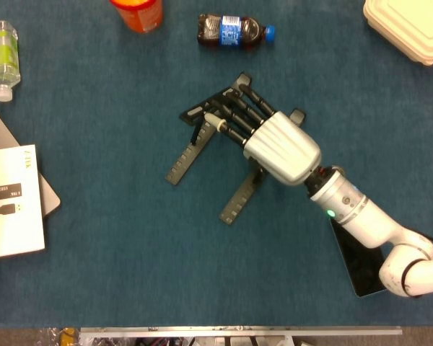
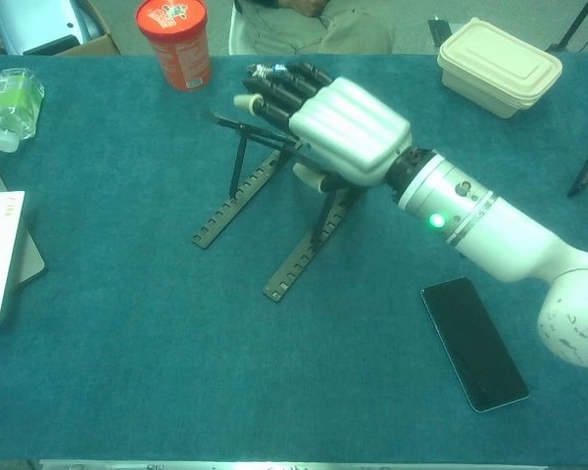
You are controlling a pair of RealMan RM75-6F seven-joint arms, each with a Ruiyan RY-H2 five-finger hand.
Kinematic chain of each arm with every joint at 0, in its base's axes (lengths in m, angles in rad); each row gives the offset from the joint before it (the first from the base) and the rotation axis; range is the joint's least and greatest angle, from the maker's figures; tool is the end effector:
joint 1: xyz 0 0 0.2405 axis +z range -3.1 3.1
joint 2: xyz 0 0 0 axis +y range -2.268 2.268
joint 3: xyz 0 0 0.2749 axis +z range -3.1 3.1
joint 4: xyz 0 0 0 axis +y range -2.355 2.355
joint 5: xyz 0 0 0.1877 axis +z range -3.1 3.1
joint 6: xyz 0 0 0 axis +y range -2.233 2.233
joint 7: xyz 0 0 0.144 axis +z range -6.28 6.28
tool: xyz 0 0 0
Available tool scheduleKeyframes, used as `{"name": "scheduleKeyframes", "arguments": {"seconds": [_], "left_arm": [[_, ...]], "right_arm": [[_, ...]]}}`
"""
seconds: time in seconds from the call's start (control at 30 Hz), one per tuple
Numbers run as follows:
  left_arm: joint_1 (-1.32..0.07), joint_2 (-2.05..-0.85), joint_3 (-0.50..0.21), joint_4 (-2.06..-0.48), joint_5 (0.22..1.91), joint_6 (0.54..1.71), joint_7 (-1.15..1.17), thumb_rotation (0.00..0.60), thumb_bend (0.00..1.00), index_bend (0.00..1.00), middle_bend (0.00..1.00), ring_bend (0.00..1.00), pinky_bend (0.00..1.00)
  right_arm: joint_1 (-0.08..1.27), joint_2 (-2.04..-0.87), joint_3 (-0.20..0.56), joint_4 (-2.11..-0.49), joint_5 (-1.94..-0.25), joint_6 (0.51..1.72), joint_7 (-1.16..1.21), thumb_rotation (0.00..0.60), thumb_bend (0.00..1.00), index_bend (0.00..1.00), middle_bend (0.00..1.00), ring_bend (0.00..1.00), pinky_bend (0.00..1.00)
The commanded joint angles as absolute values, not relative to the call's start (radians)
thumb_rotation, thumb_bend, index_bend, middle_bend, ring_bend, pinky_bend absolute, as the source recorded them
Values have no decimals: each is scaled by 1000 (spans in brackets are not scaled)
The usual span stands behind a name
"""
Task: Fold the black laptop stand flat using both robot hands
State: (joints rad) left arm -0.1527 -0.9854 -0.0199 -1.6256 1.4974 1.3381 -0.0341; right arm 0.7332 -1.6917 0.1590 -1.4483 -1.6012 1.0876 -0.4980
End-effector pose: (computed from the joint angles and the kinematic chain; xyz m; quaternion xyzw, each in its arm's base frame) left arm -0.3222 0.1954 0.2094 -0.6478 -0.3920 -0.3284 0.5647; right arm -0.0912 -0.3055 -0.0241 0.8016 -0.1316 0.4586 0.3603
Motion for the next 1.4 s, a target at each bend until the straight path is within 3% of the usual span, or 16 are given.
{"name": "scheduleKeyframes", "arguments": {"seconds": [0.03,0.6,1.4], "left_arm": [[-213,-987,-7,-1609,1522,1241,-110,600,358,186,157,45,19],[-439,-1041,5,-1590,1655,1015,-232,600,358,195,178,63,26],[-514,-1100,30,-1603,1650,1004,-228,600,358,195,175,63,26]], "right_arm": [[740,-1662,185,-1487,-1581,1092,-537,600,385,0,0,0,0],[717,-1558,216,-1571,-1496,1125,-610,600,385,0,0,0,0],[667,-1473,201,-1531,-1435,1174,-556,600,384,0,0,0,0]]}}
